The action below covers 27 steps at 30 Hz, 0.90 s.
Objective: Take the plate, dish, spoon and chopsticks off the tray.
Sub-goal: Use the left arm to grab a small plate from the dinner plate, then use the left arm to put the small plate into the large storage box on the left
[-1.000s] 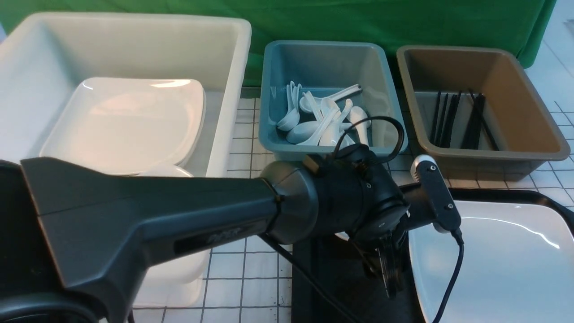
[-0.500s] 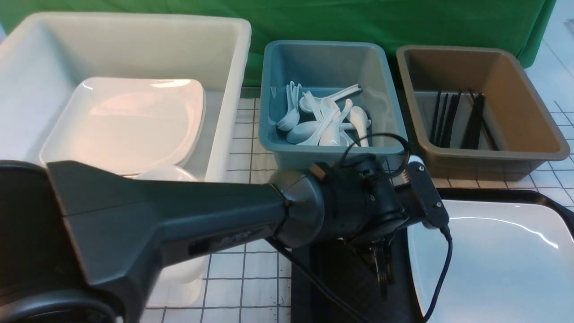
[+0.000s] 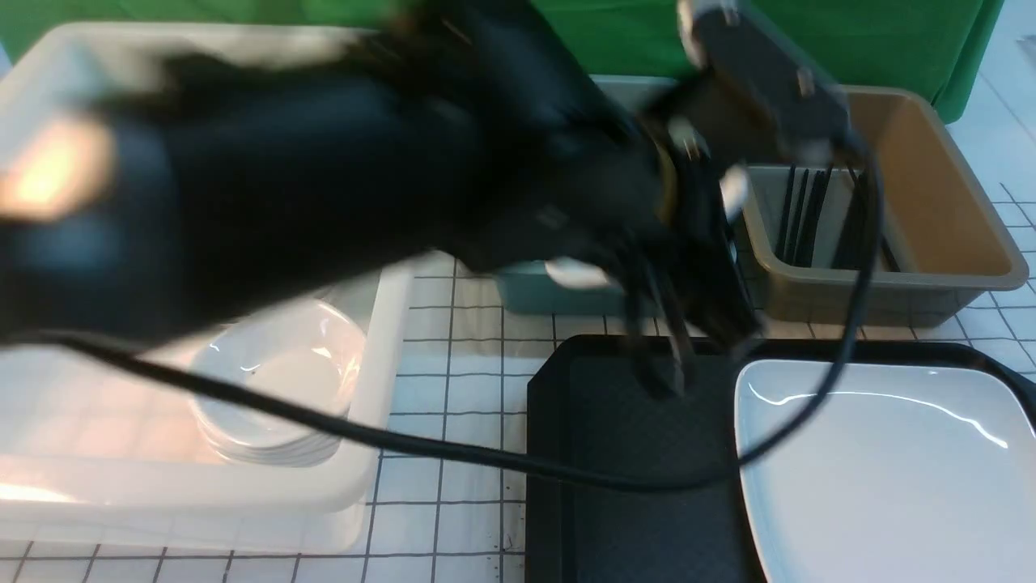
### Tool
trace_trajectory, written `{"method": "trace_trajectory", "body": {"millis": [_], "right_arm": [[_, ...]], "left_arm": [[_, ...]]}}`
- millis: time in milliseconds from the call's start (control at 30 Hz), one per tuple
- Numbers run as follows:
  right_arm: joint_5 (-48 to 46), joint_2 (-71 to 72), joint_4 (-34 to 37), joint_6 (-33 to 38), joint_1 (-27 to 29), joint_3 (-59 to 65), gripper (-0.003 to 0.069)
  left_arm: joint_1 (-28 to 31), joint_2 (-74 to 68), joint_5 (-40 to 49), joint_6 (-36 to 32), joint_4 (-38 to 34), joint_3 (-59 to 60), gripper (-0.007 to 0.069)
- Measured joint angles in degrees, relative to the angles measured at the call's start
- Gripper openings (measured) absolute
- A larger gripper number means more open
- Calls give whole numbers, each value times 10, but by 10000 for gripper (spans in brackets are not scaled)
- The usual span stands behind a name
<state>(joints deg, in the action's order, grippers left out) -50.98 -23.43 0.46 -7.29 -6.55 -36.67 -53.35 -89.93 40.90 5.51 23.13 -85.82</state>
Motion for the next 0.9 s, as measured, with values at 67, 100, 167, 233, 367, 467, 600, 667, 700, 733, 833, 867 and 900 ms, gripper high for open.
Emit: {"method": "trace_trajectory", "body": {"millis": [67, 100, 167, 233, 367, 467, 600, 667, 700, 733, 833, 867, 900], "right_arm": [[0, 0, 0, 0, 0, 0, 238], [0, 0, 0, 0, 0, 0, 238], [0, 0, 0, 0, 0, 0, 238], [0, 0, 0, 0, 0, 0, 238], [11, 0, 0, 0, 0, 0, 238], [25, 0, 0, 0, 0, 0, 238], [39, 0, 0, 0, 0, 0, 238], [41, 0, 0, 0, 0, 0, 238], [41, 0, 0, 0, 0, 0, 238], [41, 0, 0, 0, 0, 0, 238], [41, 0, 0, 0, 0, 0, 238], [41, 0, 0, 0, 0, 0, 238], [41, 0, 0, 0, 0, 0, 238]], "left_arm": [[0, 49, 15, 26, 49, 0, 14], [0, 71, 33, 40, 74, 0, 14], [1, 107, 83, 61, 111, 0, 14], [12, 136, 145, 86, 125, 2, 14], [71, 173, 260, 124, 104, 38, 14], [128, 181, 272, 136, 68, 90, 14], [210, 176, 187, 141, -12, 172, 13], [248, 168, 140, 141, -56, 206, 13], [261, 164, 120, 139, -75, 222, 13], [263, 161, 116, 138, -83, 225, 13], [297, 143, 73, 126, -119, 257, 13], [304, 136, 65, 123, -124, 263, 13], [309, 125, 57, 120, -125, 267, 13]]}}
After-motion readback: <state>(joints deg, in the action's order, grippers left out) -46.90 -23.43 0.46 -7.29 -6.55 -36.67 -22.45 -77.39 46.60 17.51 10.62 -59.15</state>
